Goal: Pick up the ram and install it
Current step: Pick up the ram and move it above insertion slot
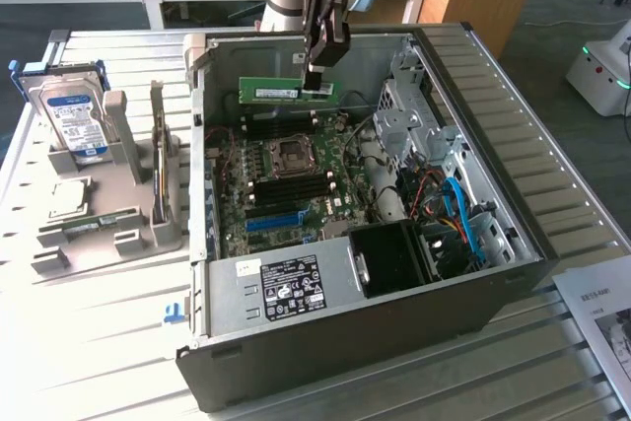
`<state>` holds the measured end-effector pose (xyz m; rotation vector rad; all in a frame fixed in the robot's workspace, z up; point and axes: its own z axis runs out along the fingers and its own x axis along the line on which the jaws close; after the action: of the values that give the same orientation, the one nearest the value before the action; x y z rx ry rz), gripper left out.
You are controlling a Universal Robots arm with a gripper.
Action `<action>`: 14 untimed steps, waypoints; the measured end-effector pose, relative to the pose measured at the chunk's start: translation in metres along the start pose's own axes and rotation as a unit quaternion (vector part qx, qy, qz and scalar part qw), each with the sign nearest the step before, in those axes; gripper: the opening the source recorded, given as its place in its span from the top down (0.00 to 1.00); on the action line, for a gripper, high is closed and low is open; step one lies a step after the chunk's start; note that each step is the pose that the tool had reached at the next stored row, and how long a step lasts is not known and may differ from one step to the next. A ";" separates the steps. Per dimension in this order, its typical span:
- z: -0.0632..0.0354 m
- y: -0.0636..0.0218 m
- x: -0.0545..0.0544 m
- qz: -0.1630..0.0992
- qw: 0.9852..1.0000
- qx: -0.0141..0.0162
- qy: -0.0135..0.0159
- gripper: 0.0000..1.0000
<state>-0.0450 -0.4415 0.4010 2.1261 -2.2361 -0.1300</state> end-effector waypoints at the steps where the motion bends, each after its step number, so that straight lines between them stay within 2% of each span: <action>1: 0.0000 0.0000 0.000 0.000 1.000 0.000 0.000 0.88; 5: 0.0000 0.0000 0.000 -0.001 1.000 0.000 0.000 0.88; 10: 0.0000 -0.0001 0.000 -0.024 1.000 0.000 0.002 0.88; 14: 0.0000 0.0000 0.000 -0.026 1.000 -0.001 0.003 0.88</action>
<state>-0.0449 -0.4415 0.4010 2.1830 -2.1775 -0.1276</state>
